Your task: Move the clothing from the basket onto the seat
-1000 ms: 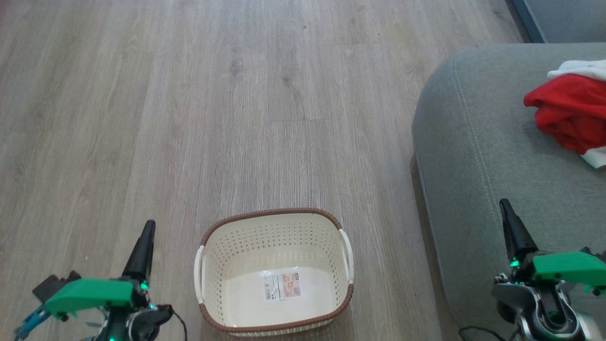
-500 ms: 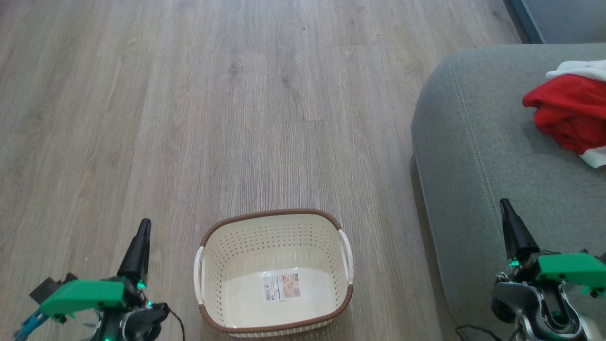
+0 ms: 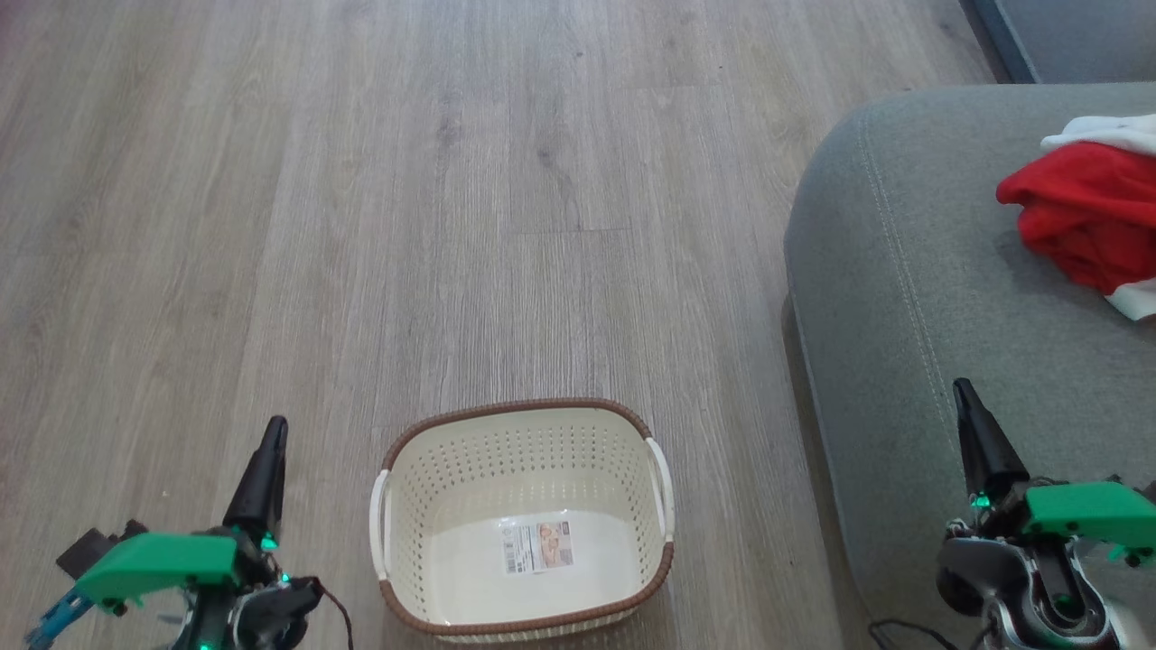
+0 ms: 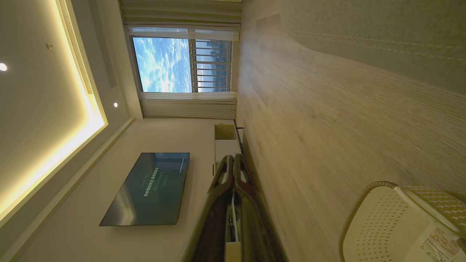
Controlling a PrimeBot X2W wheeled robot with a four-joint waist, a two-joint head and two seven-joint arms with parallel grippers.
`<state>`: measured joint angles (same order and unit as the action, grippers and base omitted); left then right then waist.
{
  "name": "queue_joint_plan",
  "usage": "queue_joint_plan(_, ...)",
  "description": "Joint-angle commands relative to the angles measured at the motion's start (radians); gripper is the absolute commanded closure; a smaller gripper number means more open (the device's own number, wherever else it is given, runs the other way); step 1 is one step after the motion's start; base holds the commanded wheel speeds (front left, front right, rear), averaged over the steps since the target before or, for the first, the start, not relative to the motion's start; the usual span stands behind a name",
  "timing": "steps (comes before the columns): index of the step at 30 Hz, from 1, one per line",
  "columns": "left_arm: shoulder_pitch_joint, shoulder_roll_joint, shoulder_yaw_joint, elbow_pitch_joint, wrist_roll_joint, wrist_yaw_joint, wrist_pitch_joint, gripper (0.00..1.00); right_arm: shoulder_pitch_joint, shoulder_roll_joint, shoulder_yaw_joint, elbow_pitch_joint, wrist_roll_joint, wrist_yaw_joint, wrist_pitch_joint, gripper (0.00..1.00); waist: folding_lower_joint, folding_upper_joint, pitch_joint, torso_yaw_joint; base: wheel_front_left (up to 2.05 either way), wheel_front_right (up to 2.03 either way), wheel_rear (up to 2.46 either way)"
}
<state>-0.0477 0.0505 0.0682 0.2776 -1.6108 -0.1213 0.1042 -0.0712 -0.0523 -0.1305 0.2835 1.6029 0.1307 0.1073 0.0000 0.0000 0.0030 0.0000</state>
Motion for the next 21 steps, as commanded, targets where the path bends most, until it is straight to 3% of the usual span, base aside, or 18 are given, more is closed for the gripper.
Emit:
queue_joint_plan(1,-0.06,0.005,0.039,-0.032,-0.003,-0.009,0.004,1.0,-0.037,0.002,0.016,-0.039,0.005,0.0,0.006,1.0,0.0,0.0,0.0,0.0,0.0,0.0,0.0)
queue_joint_plan(21,-0.06,0.003,0.041,-0.032,-0.001,-0.009,0.006,1.0,-0.037,0.002,0.016,-0.039,0.005,0.0,0.006,1.0,0.0,0.0,0.0,0.0,0.0,0.0,0.0)
